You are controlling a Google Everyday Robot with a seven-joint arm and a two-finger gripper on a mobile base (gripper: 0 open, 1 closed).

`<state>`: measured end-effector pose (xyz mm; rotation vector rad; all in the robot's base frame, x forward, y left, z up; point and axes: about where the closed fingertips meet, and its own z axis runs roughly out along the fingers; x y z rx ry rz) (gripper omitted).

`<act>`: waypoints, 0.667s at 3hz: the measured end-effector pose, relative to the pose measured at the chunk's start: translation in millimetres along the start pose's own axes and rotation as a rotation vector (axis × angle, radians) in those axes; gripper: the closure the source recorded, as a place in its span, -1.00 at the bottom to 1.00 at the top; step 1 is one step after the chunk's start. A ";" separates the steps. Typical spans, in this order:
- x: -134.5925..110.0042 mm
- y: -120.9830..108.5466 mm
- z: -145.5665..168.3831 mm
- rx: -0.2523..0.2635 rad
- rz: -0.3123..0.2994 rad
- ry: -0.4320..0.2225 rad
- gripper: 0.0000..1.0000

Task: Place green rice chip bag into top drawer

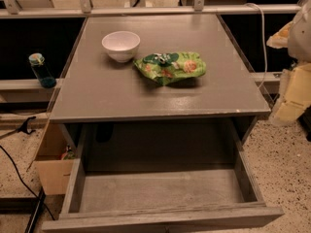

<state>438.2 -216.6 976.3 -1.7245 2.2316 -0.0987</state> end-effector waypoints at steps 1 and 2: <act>0.0 0.0 0.0 0.000 0.000 0.000 -1.00; -8.4 -7.1 5.7 0.021 -0.019 -0.020 -1.00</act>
Offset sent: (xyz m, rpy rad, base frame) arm 0.0260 0.0161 -0.0105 0.0210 -0.0491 0.0472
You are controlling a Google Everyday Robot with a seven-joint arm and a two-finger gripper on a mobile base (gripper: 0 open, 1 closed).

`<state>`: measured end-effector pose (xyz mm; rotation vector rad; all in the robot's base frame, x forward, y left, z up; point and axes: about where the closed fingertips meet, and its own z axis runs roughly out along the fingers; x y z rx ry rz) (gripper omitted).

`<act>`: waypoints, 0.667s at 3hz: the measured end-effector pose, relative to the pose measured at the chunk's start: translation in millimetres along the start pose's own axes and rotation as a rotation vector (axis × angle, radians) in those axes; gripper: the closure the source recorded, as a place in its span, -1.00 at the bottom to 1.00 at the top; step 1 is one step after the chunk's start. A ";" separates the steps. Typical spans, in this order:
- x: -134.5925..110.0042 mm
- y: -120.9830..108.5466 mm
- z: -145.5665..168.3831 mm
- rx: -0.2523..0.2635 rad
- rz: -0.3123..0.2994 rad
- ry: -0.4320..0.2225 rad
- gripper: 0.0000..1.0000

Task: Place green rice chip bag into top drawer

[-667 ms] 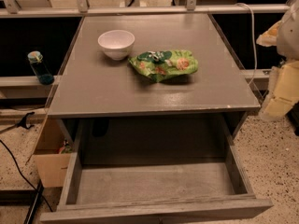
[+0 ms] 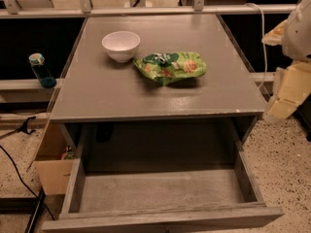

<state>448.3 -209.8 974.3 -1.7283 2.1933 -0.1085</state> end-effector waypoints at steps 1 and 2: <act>-11.1 -14.7 12.7 0.029 -0.024 -0.021 -1.00; -26.6 -34.2 25.7 0.060 -0.044 -0.048 -1.00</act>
Offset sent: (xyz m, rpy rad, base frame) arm 0.0787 0.0344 -0.0154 0.0379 -0.1224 0.0624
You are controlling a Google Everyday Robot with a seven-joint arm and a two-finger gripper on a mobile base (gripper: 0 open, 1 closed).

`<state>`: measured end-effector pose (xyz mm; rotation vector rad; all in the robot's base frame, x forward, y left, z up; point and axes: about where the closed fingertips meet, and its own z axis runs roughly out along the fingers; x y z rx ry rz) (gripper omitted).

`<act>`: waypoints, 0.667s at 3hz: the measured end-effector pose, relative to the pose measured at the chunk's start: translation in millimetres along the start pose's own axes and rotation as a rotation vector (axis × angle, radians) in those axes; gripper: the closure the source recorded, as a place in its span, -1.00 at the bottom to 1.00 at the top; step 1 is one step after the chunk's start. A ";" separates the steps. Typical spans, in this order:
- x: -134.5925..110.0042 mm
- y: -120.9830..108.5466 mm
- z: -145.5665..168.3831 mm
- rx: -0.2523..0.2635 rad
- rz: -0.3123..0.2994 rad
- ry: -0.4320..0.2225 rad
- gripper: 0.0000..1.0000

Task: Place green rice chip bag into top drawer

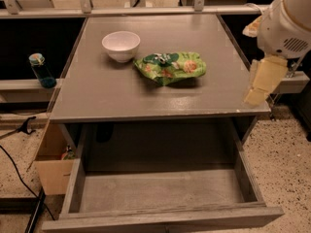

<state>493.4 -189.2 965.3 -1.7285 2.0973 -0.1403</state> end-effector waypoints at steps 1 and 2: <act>-20.7 -20.7 18.5 0.021 -0.027 -0.039 -1.00; -38.6 -33.3 37.2 0.027 -0.053 -0.075 -1.00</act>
Offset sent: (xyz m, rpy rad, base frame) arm 0.0779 0.0578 -0.0228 0.0761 -0.0783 0.1065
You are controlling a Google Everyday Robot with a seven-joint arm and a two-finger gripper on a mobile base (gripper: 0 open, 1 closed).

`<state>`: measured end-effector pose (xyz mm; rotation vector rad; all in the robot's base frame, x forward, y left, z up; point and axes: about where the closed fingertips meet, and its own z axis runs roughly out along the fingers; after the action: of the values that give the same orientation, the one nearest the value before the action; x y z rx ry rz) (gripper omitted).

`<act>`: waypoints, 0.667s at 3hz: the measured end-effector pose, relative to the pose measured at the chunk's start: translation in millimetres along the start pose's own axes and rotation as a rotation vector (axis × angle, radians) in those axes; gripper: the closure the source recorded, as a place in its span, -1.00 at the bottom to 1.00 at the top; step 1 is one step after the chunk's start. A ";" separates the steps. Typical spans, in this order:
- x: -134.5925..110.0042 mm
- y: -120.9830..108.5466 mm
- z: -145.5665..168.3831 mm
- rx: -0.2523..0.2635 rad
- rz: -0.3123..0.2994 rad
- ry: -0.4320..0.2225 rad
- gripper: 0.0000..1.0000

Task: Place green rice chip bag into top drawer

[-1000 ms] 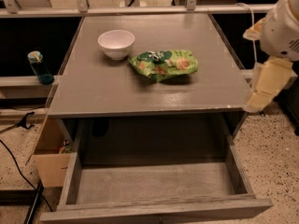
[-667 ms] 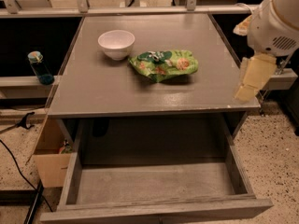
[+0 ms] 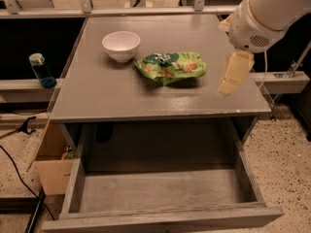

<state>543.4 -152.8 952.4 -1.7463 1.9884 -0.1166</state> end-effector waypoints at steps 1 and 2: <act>-18.1 -11.6 26.4 0.000 -0.022 -0.039 -1.00; -32.2 -19.4 54.2 -0.007 -0.057 -0.071 -1.00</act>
Offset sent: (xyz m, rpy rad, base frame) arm 0.0611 0.0620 -0.0434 0.0648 -0.0158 0.1381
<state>585.3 -112.1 921.8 -1.7872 1.8920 -0.0655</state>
